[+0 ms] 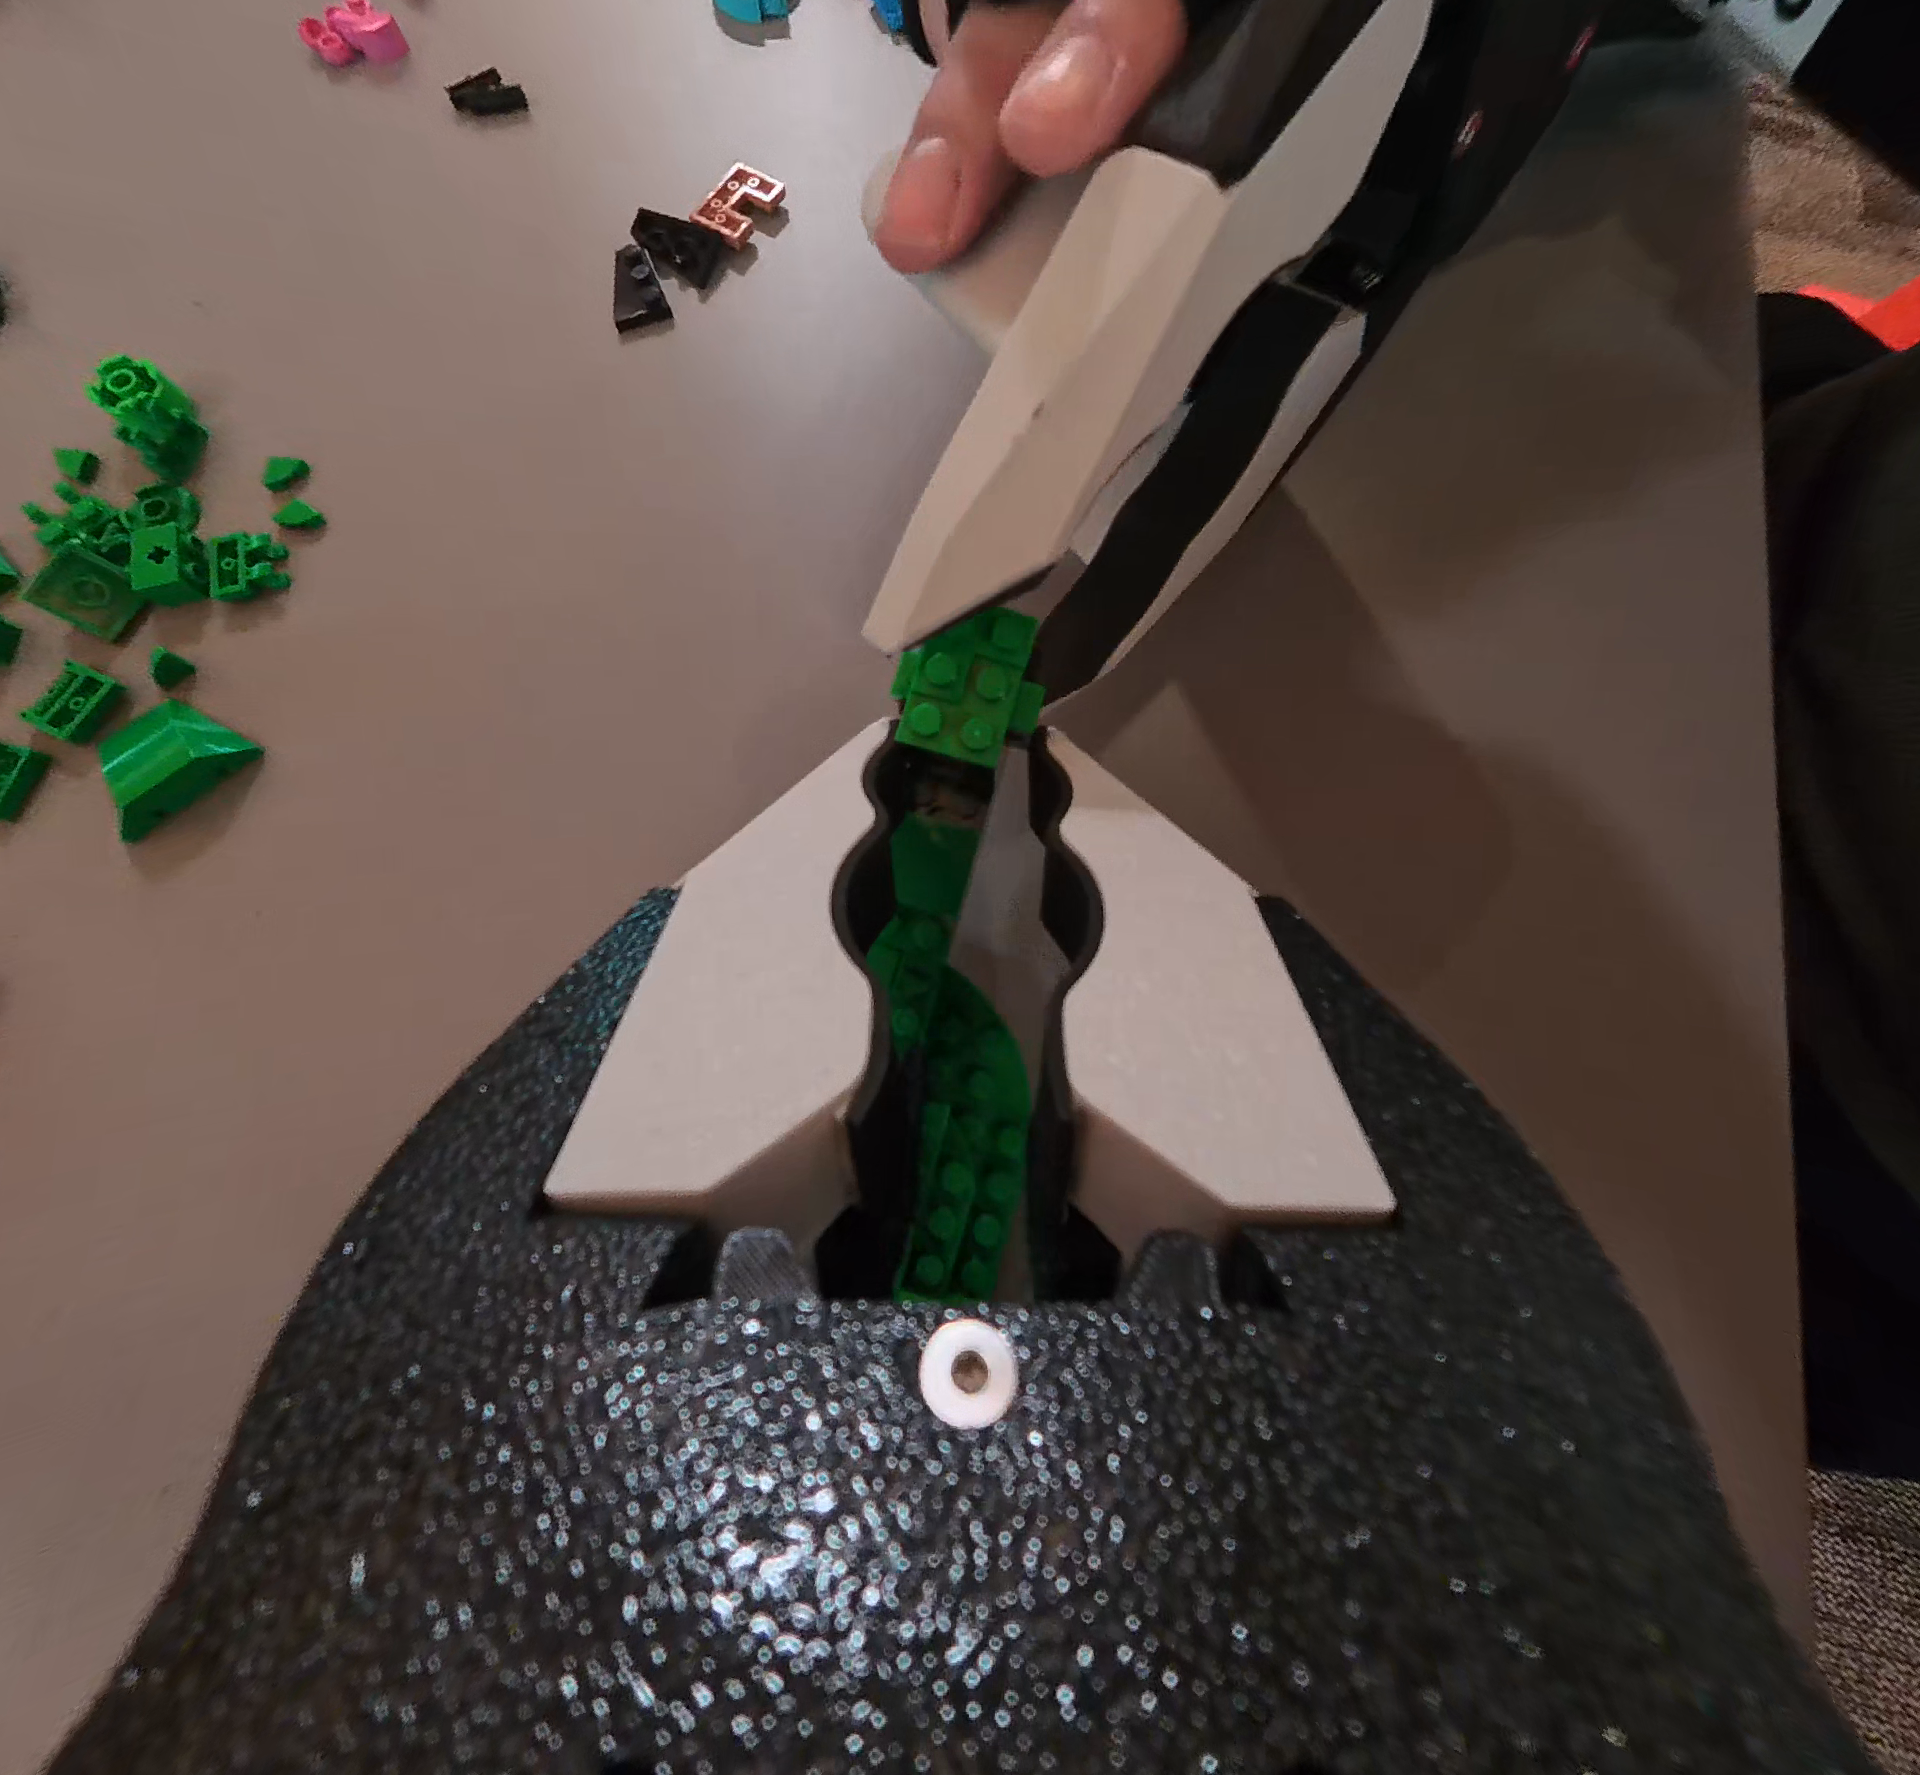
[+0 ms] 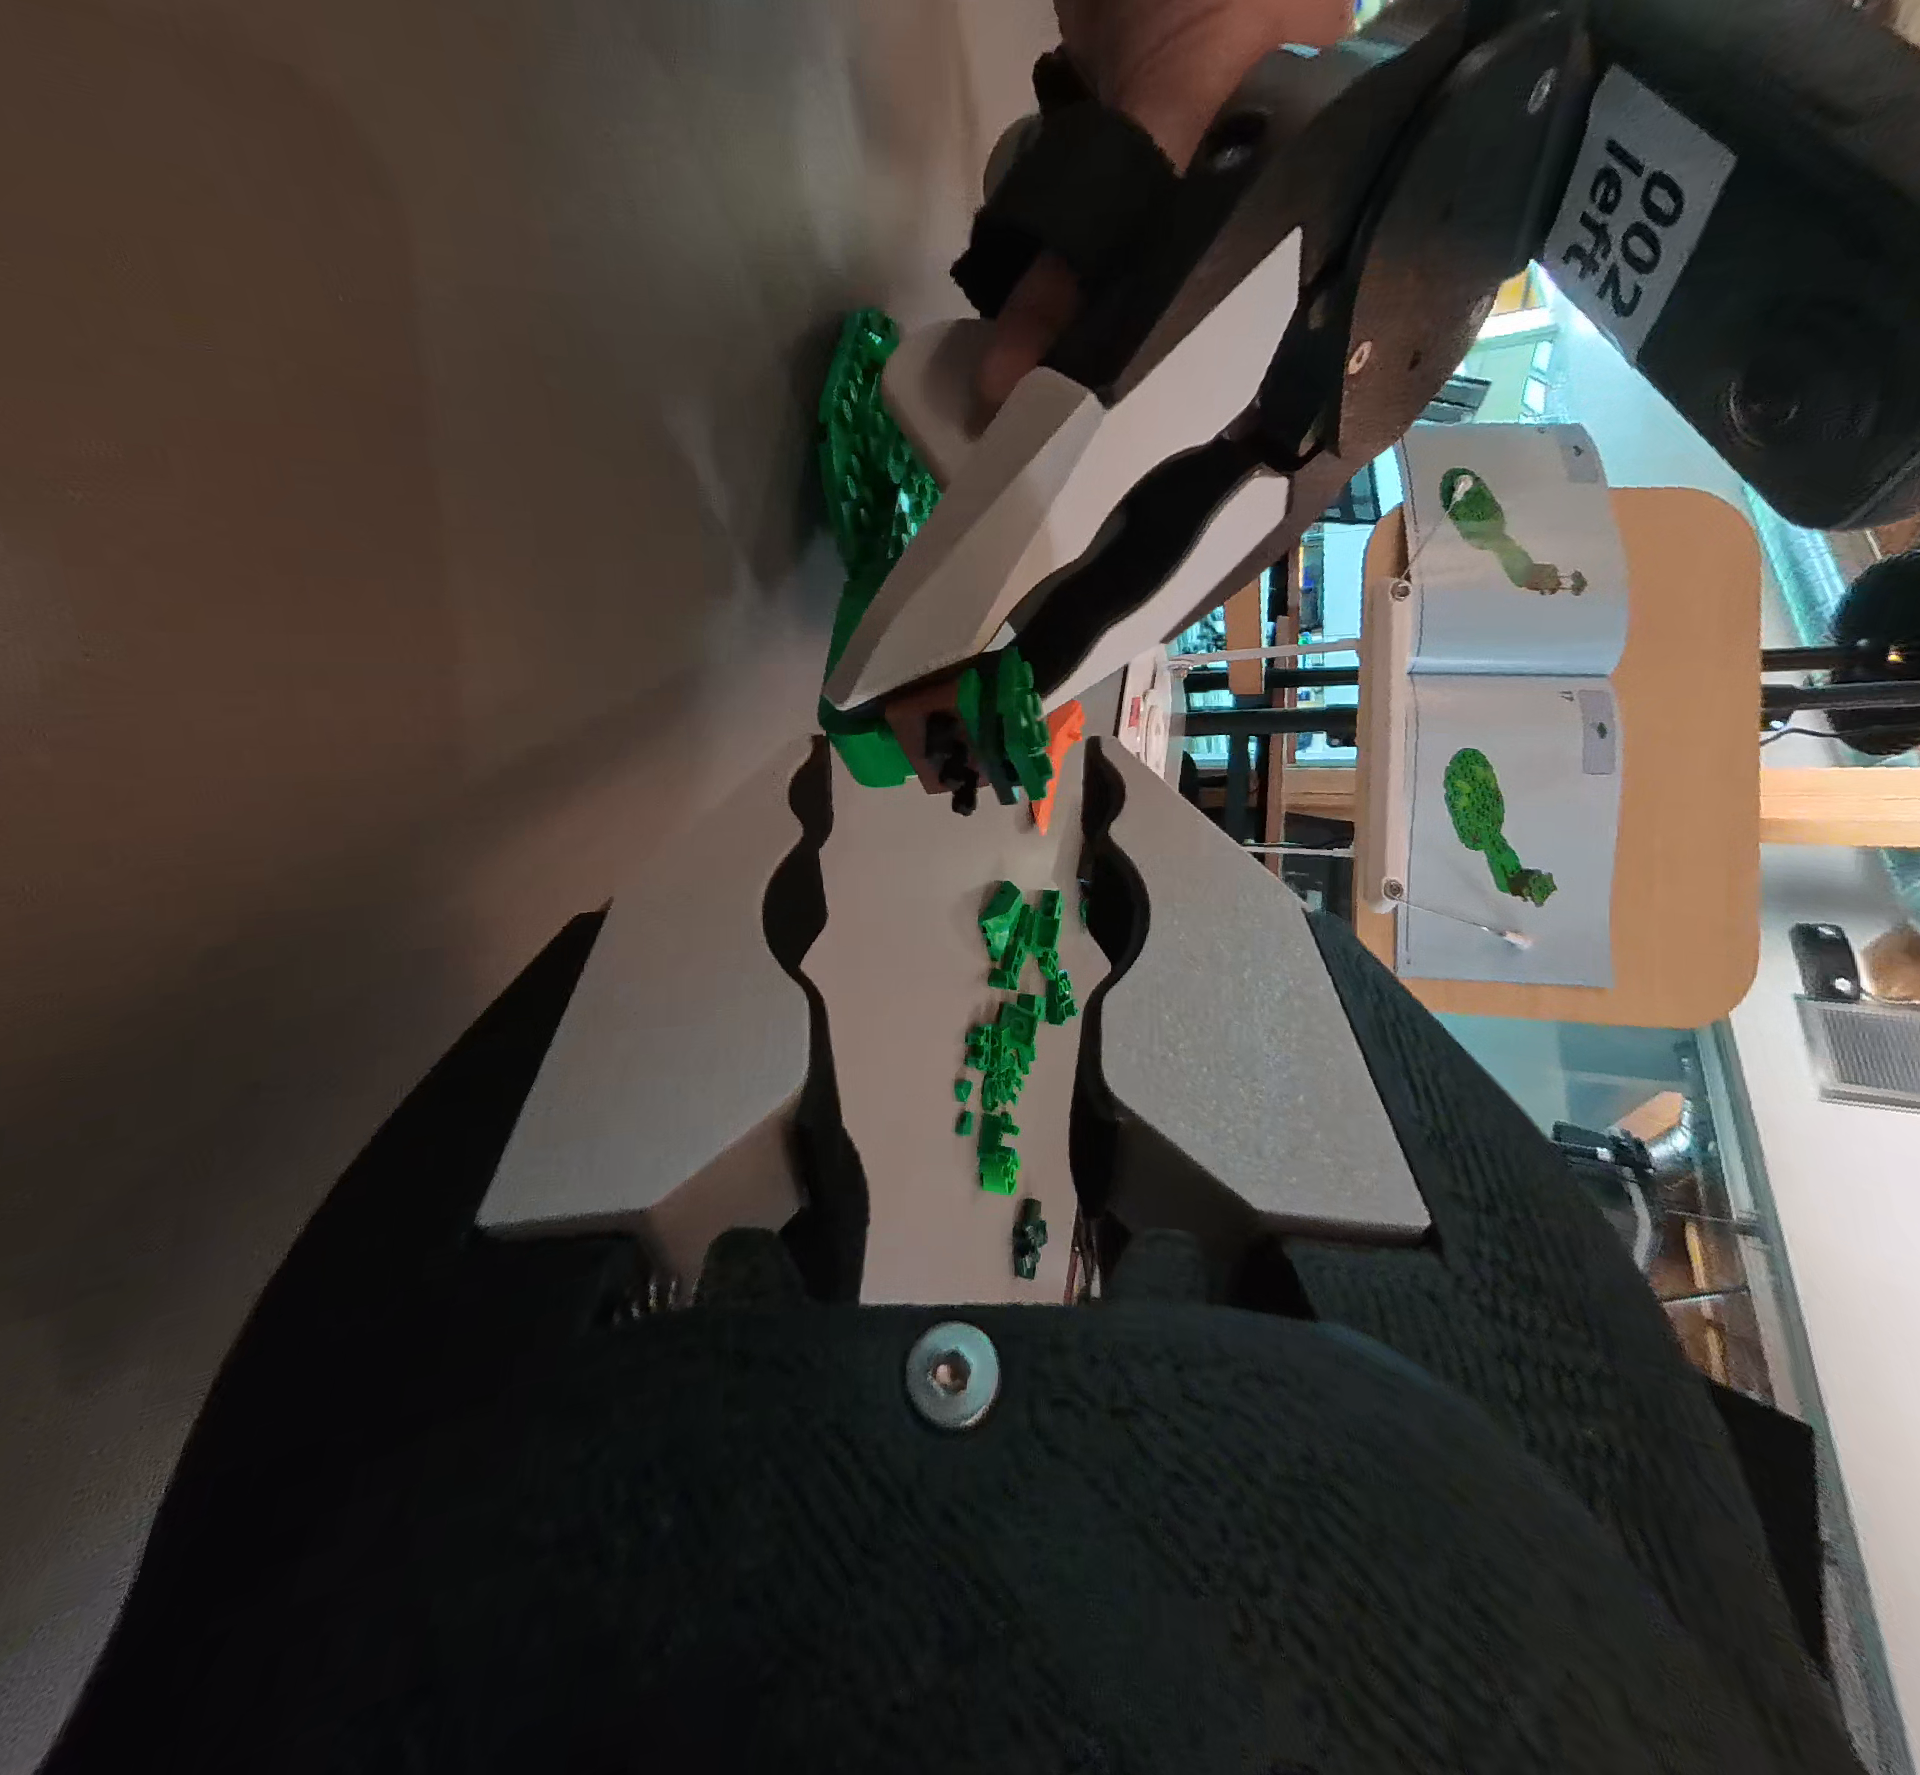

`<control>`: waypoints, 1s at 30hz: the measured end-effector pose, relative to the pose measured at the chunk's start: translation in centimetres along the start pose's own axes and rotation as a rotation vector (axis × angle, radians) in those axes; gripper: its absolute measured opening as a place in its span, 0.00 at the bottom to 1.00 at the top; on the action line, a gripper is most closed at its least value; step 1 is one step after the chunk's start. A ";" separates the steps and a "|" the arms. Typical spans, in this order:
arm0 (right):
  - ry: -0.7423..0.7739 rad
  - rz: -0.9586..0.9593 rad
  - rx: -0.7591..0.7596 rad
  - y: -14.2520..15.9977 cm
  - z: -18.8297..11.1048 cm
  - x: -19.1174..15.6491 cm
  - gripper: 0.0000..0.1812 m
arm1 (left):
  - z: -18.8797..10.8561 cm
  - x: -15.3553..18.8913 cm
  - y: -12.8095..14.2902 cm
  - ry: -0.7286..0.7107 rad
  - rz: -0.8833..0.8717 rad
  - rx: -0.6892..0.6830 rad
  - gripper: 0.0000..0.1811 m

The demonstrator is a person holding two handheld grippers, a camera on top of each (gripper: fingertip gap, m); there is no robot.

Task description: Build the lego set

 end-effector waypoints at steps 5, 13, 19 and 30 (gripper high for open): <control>0.018 -0.037 -0.007 -0.1 0.2 -0.3 0.22 | -0.2 -0.1 0.1 0.014 -0.017 0.008 0.12; 0.024 -0.222 -0.057 -0.3 0.1 -0.7 0.10 | 0.4 0.1 0.6 0.053 -0.027 -0.049 0.11; 0.042 -0.271 -0.080 -0.3 0.1 -0.8 0.09 | 0.5 -0.1 0.6 0.059 -0.024 -0.026 0.11; 0.063 -0.336 -0.095 -0.4 0.2 -1.6 0.09 | 0.8 -0.2 0.8 0.075 -0.014 -0.058 0.11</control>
Point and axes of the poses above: each gripper's, where its closed fingertips meet, z out along the fingers, y out of its underside, x = y × z across the jaws, the point moved 9 cm from there along -z, back along the fingers, and after that the axes turned 2 degrees about -z, right-handed, at the moved point
